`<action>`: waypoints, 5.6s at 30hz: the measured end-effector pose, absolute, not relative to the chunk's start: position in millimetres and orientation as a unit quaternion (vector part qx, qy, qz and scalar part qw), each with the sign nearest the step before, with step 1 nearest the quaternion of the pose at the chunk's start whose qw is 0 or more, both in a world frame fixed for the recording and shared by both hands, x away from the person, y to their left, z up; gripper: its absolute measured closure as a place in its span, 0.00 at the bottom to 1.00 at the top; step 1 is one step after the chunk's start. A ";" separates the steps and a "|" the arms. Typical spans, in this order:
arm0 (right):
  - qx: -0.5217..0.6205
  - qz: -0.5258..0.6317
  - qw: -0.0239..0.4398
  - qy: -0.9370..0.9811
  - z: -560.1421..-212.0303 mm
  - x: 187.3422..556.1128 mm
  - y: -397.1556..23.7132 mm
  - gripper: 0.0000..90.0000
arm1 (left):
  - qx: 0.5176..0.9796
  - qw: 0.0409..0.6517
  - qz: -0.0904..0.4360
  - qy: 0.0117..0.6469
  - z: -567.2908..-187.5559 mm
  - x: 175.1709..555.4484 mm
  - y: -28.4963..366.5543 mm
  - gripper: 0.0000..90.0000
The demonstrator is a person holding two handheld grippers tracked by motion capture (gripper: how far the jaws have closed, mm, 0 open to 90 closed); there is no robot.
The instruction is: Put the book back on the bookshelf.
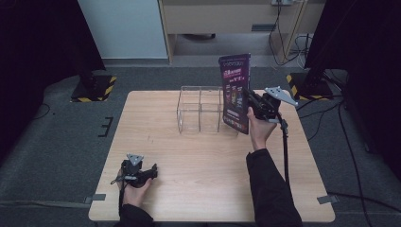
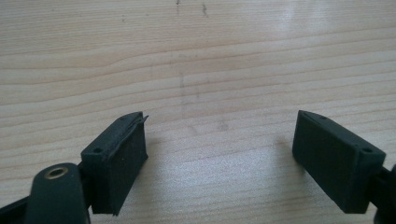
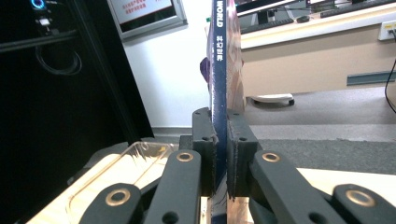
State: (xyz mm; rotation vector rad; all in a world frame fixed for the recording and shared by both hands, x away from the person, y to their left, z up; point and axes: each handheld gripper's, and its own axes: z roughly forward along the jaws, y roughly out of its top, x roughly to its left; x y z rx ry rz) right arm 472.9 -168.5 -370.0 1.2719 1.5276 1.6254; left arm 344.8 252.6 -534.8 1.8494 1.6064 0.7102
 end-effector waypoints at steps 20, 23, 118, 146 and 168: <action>0.471 0.618 0.292 0.557 -408.4 461.9 -158.3 0.94 | 0.692 0.292 0.266 0.604 -534.9 344.7 252.4 0.18; 0.468 0.620 0.293 0.558 -410.0 460.4 -157.7 0.94 | 0.692 0.292 0.266 0.605 -534.9 344.7 252.4 0.18; 0.488 0.551 0.270 0.621 -399.1 389.3 -189.4 0.94 | 0.693 0.292 0.261 0.605 -535.4 346.2 251.2 0.13; 0.487 0.559 0.348 0.574 -400.9 460.4 -157.5 0.94 | 0.693 0.292 0.261 0.605 -535.4 346.3 251.3 0.13; 0.482 0.556 0.375 0.563 -416.7 457.6 -154.9 0.92 | 0.693 0.292 0.261 0.605 -535.4 346.2 251.2 0.13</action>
